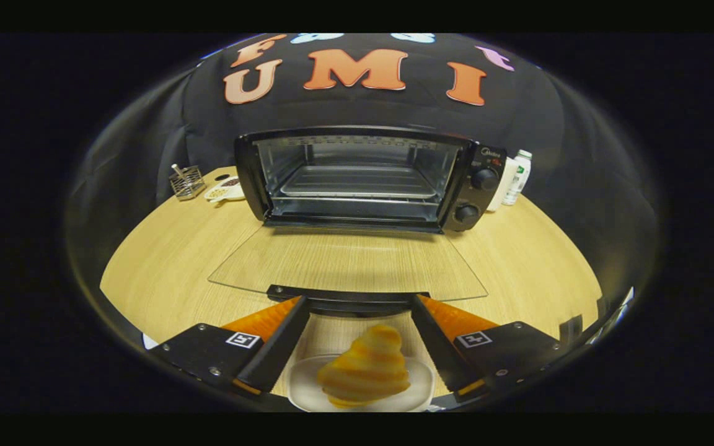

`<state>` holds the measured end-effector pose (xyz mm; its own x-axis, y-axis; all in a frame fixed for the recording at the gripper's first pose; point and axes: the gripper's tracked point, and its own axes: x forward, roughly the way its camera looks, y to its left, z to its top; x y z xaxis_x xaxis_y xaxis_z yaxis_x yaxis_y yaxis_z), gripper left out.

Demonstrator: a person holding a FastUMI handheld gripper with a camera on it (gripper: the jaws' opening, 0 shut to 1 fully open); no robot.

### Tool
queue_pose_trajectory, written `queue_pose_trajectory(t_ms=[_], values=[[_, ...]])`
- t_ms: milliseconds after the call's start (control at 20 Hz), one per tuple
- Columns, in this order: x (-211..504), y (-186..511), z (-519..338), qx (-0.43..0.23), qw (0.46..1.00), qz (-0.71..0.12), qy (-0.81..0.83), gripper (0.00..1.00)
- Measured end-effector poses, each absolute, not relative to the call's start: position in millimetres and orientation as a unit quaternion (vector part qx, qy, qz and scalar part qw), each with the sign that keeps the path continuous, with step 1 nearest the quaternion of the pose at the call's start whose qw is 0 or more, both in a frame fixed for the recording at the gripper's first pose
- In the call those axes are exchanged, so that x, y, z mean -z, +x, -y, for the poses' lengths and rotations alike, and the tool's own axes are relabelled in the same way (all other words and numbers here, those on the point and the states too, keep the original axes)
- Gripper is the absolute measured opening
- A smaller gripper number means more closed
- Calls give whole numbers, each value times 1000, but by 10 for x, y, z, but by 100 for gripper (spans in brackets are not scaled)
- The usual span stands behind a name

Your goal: Open the toaster oven, put the food inside, and close the toaster oven door.

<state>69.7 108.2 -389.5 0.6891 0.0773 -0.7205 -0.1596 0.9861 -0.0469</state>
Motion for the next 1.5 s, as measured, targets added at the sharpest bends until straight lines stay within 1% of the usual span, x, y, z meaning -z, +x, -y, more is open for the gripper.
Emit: queue_pose_trajectory(t_ms=[100,200,350,450,600,800,1100,1500], values=[[4020,695,-1110,-62,910,-408,-48,99],[4017,685,-1105,-63,911,-404,-52,100],[3881,658,-1054,-56,915,-398,-43,99],[3668,594,-989,-48,921,-384,-40,100],[3430,405,-916,-38,923,-381,-28,100],[3331,20,-863,-29,921,-389,-12,99],[3588,-456,-836,-25,906,-424,2,99],[3964,-656,-871,-15,889,-456,19,99]])
